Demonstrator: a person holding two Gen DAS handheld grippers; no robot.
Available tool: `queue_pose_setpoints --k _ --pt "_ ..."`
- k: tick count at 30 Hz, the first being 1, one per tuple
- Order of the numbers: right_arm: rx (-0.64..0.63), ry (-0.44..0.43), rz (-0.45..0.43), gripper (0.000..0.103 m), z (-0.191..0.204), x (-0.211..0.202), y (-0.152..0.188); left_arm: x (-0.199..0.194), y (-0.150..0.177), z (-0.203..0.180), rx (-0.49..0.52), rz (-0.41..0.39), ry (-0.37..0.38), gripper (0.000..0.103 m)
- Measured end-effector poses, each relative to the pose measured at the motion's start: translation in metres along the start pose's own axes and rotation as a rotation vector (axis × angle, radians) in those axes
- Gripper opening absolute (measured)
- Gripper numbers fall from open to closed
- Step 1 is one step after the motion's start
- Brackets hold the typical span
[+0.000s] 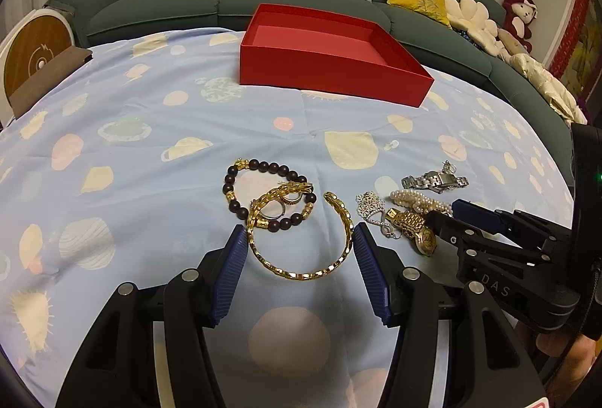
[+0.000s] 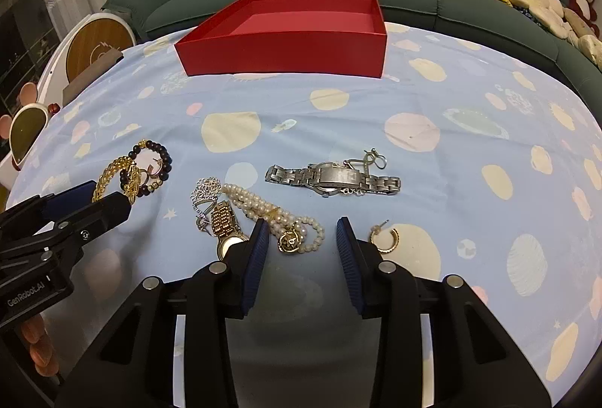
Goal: Organize jewelry
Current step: 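Grasp the gold open bangle with the left tool while the right tool grasps the pearl strand, then carry the bangle and pearl strand into the red tray and open both tools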
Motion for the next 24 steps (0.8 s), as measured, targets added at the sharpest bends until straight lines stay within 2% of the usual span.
queue_pose_setpoints --k 12,13,15,16,19,24 --pt "-0.034 0.004 0.001 0.036 0.006 0.013 -0.012 -0.005 0.0 0.013 -0.014 -0.006 0.01 0.055" --pt "-0.035 0.003 0.0 0.029 0.006 0.013 -0.012 -0.006 0.0 0.014 -0.017 -0.007 0.01 0.055" --pt "-0.04 0.007 -0.002 0.029 0.01 0.012 -0.013 -0.008 -0.001 0.017 -0.023 -0.011 0.011 0.055" --pt "-0.047 0.006 -0.005 0.018 0.012 0.011 -0.013 -0.01 -0.002 0.018 -0.027 -0.013 0.012 0.055" --pt "-0.053 0.019 -0.02 0.016 0.016 0.005 -0.013 -0.015 -0.003 0.022 -0.038 -0.022 0.014 0.055" --pt "0.011 -0.01 -0.069 0.016 0.011 -0.017 -0.019 -0.028 -0.009 0.024 -0.045 -0.05 0.019 0.055"
Point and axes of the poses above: each gripper's, at about its wrist camera, not at the fingertips, and x roughly the way its jaws point, z to its left, y to its underside, the point moved 6 cm from there along x, roughly the way its jaws point, and after that the axes turned 5 degrees about -x, right-handed, at the moved point
